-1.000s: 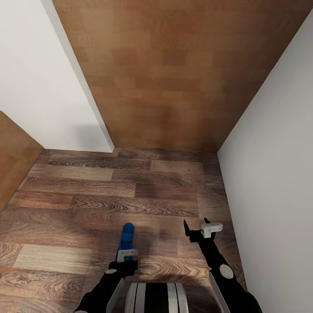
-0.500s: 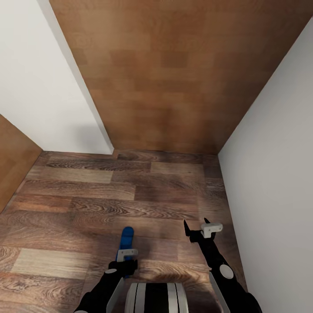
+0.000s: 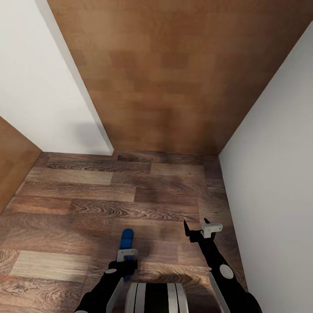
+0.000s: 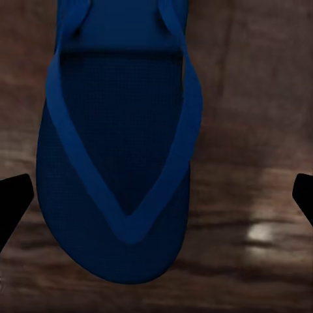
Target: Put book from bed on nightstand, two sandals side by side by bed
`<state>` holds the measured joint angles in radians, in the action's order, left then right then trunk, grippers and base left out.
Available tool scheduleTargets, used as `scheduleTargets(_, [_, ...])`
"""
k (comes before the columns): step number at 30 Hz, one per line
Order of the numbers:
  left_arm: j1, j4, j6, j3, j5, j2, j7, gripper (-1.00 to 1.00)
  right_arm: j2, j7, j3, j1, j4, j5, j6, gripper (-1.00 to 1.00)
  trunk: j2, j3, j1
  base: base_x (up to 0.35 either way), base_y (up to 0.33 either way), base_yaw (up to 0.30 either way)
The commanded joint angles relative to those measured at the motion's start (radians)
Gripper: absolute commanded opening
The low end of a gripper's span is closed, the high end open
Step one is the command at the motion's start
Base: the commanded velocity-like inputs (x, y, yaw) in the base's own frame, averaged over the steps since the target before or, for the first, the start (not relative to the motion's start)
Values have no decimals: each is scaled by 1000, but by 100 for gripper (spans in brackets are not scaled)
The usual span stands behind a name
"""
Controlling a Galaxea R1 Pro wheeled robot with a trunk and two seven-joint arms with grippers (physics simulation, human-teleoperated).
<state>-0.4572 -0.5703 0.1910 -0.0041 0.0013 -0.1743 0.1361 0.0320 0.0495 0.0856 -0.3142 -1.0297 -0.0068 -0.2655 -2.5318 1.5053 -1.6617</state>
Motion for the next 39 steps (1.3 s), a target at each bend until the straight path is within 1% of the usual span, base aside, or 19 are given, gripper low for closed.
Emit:
scheduleTargets(1, [0,-2,6,-1,0,0,3,100,0,4,-2,0,0,-1,-3,100,0,1,0,82,43,0])
scheduleTargets(8, [0,-1,6,-1,0,0,3,100,0,4,-1,0,0,-1,-3,100,0,1,0,172,101,0])
scheduleTargets(23, [0,-2,5,-1,2,0,3,100,0,4,-2,0,0,-1,-3,100,0,1,0,10,6,0])
scheduleTargets(28, [0,-2,6,-1,2,0,3,100,0,4,-2,0,0,-1,-3,100,-1,20,-2,0,0,0])
scheduleTargets(35, [0,-2,6,-1,2,0,3,100,0,4,-1,0,0,-1,-1,100,-1,20,-2,0,0,0])
scheduleTargets(39, [0,-1,6,-1,2,0,3,100,0,4,-2,0,0,-1,-1,100,-2,35,-4,0,0,0])
